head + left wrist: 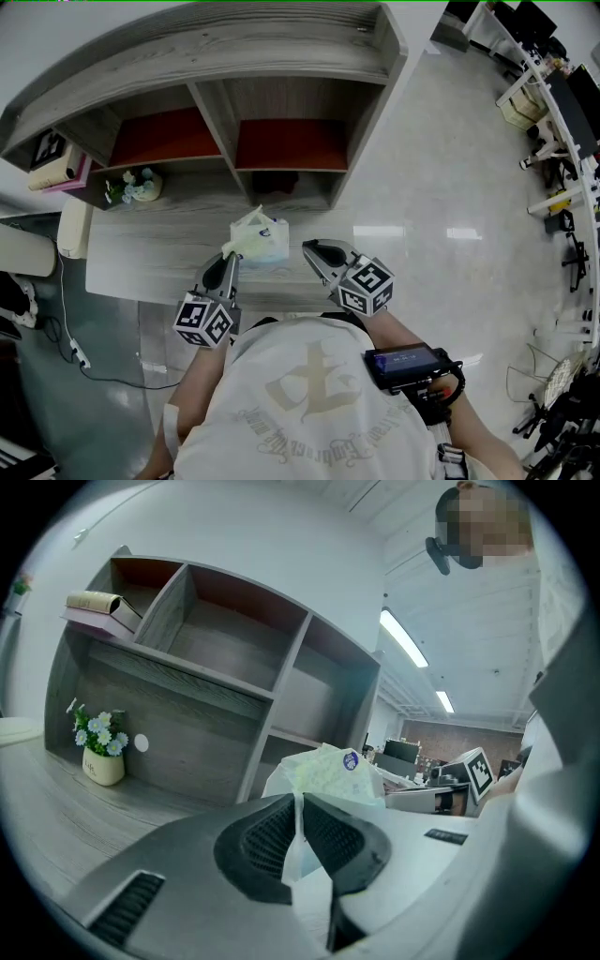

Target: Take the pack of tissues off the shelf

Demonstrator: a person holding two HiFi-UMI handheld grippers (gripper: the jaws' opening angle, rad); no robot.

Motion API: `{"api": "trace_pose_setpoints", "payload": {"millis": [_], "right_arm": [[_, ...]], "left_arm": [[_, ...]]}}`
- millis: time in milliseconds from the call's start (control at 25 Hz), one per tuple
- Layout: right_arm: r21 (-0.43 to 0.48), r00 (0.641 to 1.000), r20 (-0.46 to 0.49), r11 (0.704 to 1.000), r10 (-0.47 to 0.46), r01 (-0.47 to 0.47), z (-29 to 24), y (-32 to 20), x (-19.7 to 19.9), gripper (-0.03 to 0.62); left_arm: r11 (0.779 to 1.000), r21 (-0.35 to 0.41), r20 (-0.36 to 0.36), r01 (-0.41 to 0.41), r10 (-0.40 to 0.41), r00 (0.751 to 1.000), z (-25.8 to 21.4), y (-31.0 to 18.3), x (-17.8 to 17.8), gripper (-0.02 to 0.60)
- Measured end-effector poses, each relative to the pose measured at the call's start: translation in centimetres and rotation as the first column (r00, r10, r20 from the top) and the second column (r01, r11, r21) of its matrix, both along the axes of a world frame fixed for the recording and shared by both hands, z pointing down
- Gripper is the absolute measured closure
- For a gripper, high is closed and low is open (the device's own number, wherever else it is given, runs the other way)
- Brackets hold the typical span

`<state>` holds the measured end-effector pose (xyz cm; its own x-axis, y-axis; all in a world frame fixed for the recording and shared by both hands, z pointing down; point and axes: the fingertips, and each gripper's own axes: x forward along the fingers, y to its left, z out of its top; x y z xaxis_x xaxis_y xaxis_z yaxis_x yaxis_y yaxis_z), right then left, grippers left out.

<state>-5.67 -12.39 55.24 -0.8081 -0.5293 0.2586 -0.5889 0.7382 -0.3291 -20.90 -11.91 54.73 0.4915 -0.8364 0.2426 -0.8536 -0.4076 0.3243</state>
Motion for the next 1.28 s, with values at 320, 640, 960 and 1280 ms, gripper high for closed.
{"api": "trace_pose_setpoints", "payload": {"millis": [320,640,960,1280], "right_arm": [[-0.008,1.000,-0.006,1.000,-0.008,0.008,0.5,0.5,-0.3,0.589],[-0.013,1.000,-0.014,1.000,-0.009,0.009,1.1,1.0,-0.3,0.591],[-0.016,1.000,-0.013,1.000,0.006,-0.006,1.4,1.3,0.1,0.591],[-0.018,1.000,-0.018,1.000,0.007,-0.008,1.4,1.2,0.0,0.591]], "left_arm": [[1.000,-0.029,0.012,-0.010,0.011,1.000,1.3,0.9,-0.1,0.545],[0.999,-0.042,0.020,-0.018,0.019,1.000,1.8,1.5,-0.2,0.545],[0.999,-0.048,0.017,-0.020,0.021,1.000,2.0,1.7,-0.2,0.545],[0.999,-0.049,0.013,-0.018,0.018,1.000,2.2,1.8,-0.1,0.545]]}}
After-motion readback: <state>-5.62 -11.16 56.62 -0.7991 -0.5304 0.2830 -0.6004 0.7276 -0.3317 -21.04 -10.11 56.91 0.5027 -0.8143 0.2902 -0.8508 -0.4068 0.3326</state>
